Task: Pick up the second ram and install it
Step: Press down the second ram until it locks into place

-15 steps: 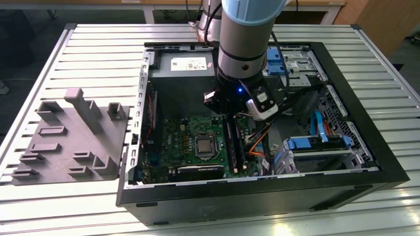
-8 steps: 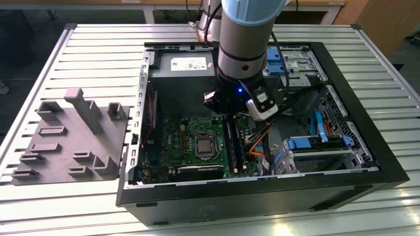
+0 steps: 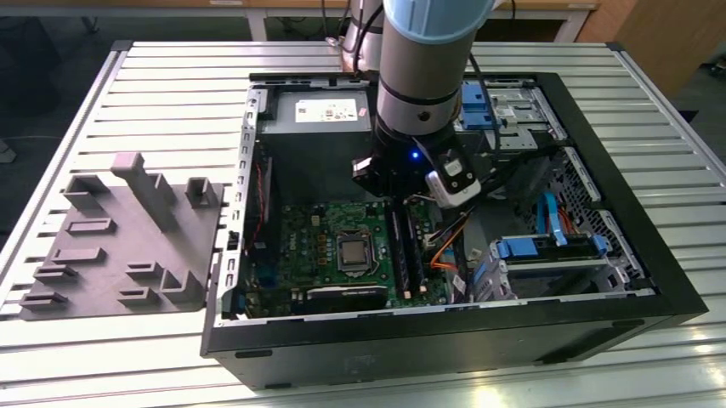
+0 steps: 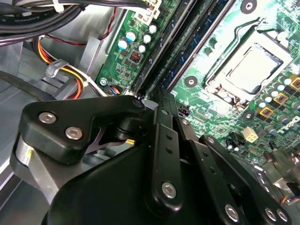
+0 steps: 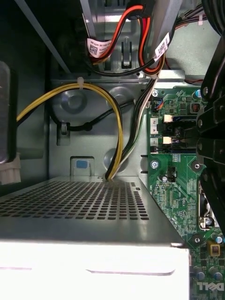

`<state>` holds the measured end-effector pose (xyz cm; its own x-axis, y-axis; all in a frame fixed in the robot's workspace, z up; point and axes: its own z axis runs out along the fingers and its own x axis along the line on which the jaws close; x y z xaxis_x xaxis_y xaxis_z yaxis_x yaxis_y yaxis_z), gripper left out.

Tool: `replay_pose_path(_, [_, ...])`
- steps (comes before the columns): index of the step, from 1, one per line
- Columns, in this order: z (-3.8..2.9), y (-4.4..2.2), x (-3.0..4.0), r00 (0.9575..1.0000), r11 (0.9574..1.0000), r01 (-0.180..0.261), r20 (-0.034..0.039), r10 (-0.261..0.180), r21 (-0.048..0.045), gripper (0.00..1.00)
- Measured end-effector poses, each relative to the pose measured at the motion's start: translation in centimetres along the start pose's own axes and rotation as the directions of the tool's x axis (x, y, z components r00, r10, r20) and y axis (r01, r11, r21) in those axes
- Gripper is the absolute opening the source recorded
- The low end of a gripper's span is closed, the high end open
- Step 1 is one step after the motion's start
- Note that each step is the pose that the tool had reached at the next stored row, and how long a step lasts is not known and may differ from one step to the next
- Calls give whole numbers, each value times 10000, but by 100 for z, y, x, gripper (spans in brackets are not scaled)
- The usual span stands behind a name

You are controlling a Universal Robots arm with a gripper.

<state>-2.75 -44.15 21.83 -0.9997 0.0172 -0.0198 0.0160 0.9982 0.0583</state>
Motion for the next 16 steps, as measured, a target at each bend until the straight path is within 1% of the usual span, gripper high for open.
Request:
replay_pose_path(2, [-34,0,0,10000,10000,0,-6,0,19,11])
replay_pose_path(7, [-88,3,-1,10000,10000,1,-7,-1,24,11])
replay_pose_path(16, [-135,6,-2,10000,10000,1,-6,-1,25,11])
